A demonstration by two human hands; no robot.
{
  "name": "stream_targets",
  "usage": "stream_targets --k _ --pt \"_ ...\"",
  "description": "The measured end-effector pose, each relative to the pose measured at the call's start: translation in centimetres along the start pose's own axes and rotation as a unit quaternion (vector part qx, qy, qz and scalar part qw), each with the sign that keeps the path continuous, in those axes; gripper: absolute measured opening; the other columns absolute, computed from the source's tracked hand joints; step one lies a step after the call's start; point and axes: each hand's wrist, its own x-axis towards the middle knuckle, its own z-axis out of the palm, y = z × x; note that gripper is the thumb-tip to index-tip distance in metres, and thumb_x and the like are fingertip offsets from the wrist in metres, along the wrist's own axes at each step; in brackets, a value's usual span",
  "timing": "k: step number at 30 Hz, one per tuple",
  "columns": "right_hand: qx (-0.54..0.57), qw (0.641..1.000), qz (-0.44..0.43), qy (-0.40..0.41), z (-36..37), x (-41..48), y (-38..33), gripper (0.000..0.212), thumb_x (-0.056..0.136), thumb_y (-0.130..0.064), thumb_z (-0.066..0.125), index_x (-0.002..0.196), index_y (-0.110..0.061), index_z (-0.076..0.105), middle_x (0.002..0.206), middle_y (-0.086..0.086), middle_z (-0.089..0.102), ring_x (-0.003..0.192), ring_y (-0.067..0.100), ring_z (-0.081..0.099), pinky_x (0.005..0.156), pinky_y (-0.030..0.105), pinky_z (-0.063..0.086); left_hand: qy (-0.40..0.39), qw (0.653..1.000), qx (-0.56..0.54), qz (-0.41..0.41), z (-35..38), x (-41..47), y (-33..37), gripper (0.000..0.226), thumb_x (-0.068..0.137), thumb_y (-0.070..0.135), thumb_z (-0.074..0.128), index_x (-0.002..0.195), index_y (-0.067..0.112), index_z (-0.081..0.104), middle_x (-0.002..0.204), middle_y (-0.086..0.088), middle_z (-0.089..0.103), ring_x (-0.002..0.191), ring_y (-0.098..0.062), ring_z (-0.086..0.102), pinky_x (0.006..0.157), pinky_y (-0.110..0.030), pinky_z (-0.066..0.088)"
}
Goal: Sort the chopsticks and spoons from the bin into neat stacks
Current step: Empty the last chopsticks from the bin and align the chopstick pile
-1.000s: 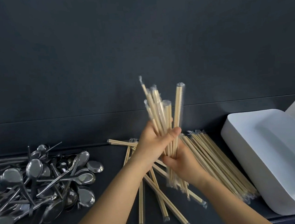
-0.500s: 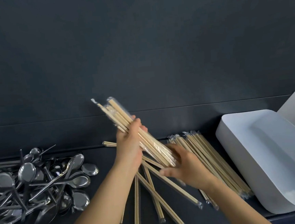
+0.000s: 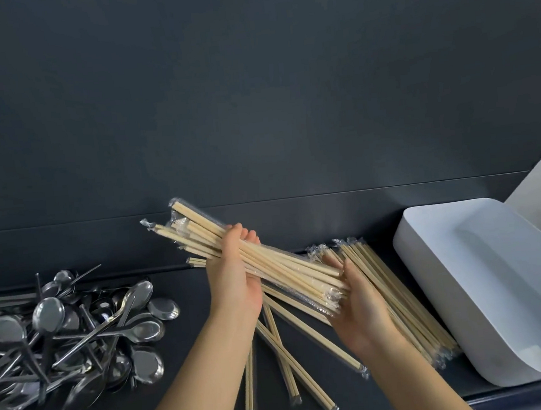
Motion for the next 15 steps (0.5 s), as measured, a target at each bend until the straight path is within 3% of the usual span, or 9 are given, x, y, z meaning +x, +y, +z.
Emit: stream_targets --k 3,7,11,15 --pt "-0.026 1.000 0.002 0.012 0.6 -0.6 0.6 0.034 0.098 -0.037 0.043 0.115 -0.018 0.066 0.108 0.008 0.071 0.101 0.024 0.066 0.079 0.033 0.050 -0.002 1.000 0.007 -0.015 0.2 -0.6 -0.5 0.007 0.084 0.016 0.069 0.086 0.011 0.064 0.076 0.002 0.063 0.073 -0.009 0.066 0.073 -0.023 0.054" --pt "-0.020 1.000 0.001 0.012 0.9 -1.0 0.8 0.038 0.096 -0.045 0.044 0.114 -0.021 0.067 0.108 0.006 0.071 0.103 0.023 0.066 0.079 0.034 0.050 -0.023 0.999 0.030 -0.021 0.3 -1.5 -1.2 0.010 0.082 0.017 0.070 0.075 0.014 0.063 0.067 0.004 0.060 0.071 -0.010 0.063 0.072 -0.025 0.052" --pt "-0.003 1.000 -0.012 0.000 1.4 -1.1 0.8 0.041 0.095 -0.047 0.043 0.112 -0.019 0.067 0.096 0.005 0.074 0.081 0.016 0.071 0.067 0.029 0.050 -0.016 0.999 0.024 -0.016 0.7 -1.8 -1.8 0.018 0.084 0.018 0.068 0.071 0.013 0.058 0.059 0.006 0.058 0.062 -0.009 0.061 0.069 -0.026 0.051" --pt "-0.018 0.999 -0.026 0.002 1.7 -1.2 0.5 0.040 0.094 -0.048 0.043 0.116 -0.022 0.064 0.109 0.003 0.070 0.094 0.016 0.066 0.075 0.031 0.047 -0.006 1.000 0.020 -0.002 0.9 -1.3 -1.3 0.019 0.086 0.023 0.067 0.074 0.012 0.056 0.059 0.005 0.054 0.056 -0.008 0.059 0.068 -0.026 0.052"
